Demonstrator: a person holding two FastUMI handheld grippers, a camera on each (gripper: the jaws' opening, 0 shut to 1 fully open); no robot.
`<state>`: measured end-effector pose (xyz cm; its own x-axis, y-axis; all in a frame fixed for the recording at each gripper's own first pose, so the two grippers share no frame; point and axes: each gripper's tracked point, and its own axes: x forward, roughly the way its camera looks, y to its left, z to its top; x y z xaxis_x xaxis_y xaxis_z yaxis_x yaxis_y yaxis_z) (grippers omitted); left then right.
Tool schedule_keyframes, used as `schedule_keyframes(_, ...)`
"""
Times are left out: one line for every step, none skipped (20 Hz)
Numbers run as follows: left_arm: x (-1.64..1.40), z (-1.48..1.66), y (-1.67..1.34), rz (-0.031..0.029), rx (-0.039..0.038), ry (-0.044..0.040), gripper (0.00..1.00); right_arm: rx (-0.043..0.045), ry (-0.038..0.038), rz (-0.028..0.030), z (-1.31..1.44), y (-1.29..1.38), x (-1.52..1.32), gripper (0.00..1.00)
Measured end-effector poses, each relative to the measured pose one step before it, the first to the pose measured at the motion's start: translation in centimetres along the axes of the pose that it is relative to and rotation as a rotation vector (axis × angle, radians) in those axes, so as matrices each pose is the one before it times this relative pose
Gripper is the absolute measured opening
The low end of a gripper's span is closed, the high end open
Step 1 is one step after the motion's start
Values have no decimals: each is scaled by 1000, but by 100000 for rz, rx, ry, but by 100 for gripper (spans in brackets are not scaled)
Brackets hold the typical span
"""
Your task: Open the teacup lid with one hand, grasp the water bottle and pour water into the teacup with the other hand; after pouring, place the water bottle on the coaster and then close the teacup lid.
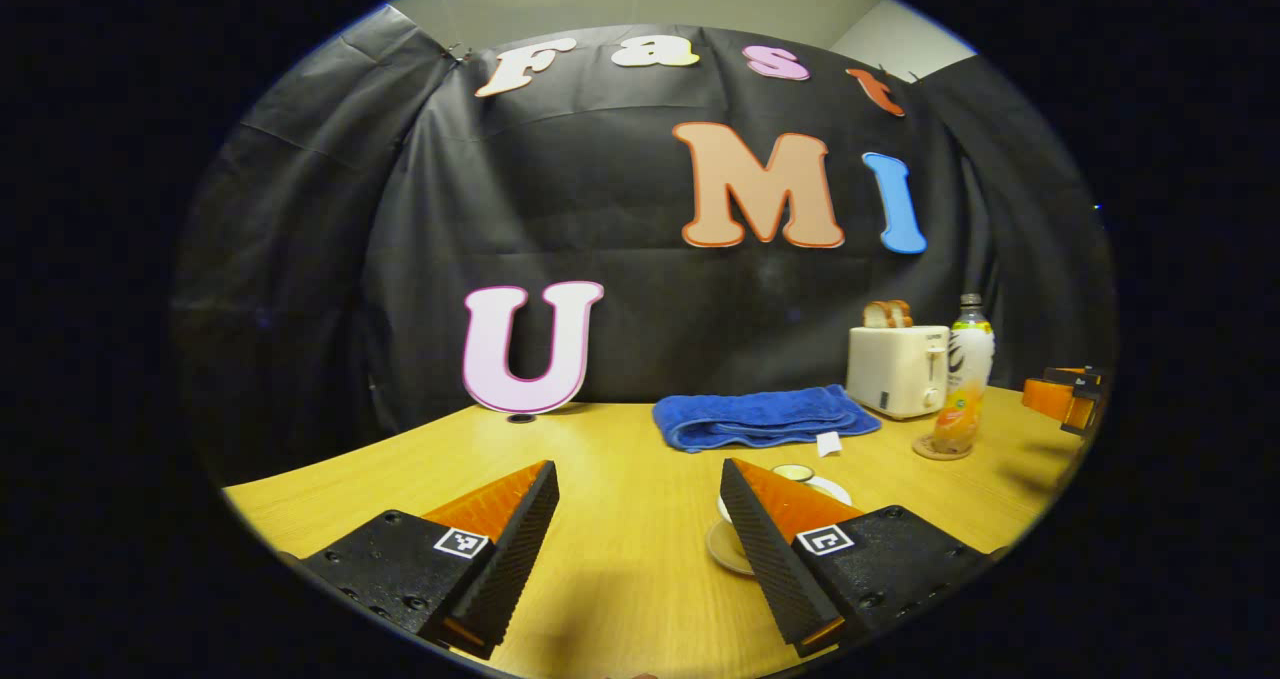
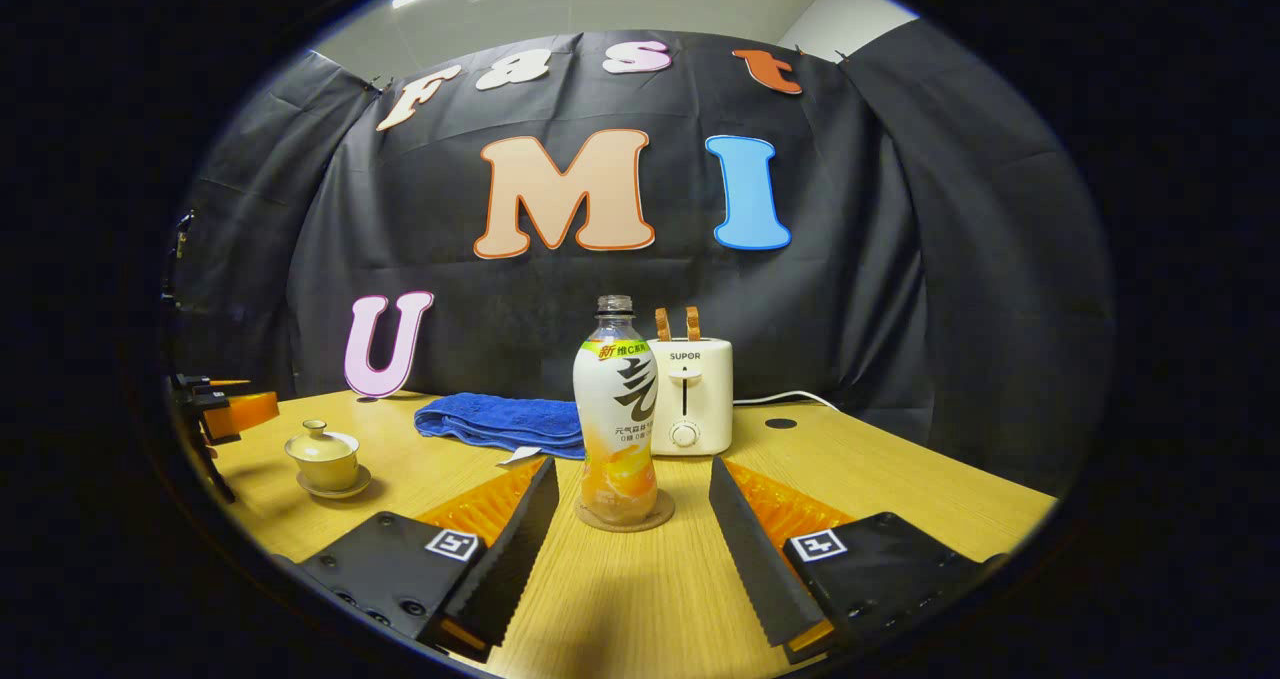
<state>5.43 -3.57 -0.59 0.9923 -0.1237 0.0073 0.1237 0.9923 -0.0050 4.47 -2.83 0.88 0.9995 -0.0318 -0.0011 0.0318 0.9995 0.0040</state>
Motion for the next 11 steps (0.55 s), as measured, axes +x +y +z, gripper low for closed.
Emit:
schedule_keyframes(-226, 6, 706, 3611, 54, 88, 95, -31, -3, -11, 18, 31, -33, 93)
schedule_keyframes(-65, 15, 644, 3160, 228, 61, 95, -8, -6, -2, 22, -6, -10, 95)
schedule_keyframes(-141, -42, 610, 3232, 130, 48, 94, -13, 3, 14, -16, -5, -28, 97)
schedule_keyframes(-126, 57, 725, 3455, 184, -26, 95, 10, -4, 3, 10, -18, -1, 99)
schedule_keyframes(-51, -87, 738, 3541, 100, 142, 95, -5, 4, -8, -14, -9, 39, 99)
schedule_keyframes(-63, 18, 584, 3091, -19, 31, 95, -55, 54, -400, -3, -63, 11, 93)
schedule_keyframes(-163, 55, 372, 2340, 187, -59, 95, -27, -85, -704, 68, -148, -71, 93)
schedule_keyframes(-92, -7, 224, 1541, -9, 63, 95, -17, -2, -798, -52, -184, 24, 93)
schedule_keyframes(-36, -100, 249, 1220, 27, 133, 94, -24, -62, -665, 23, -95, 1, 93)
schedule_keyframes(-11, 3, 210, 1188, 58, -81, 95, -9, 1, -686, 36, -147, -2, 93)
schedule_keyframes(-11, -4, 289, 1296, 76, 28, 95, -41, -59, -853, -37, -98, 13, 93)
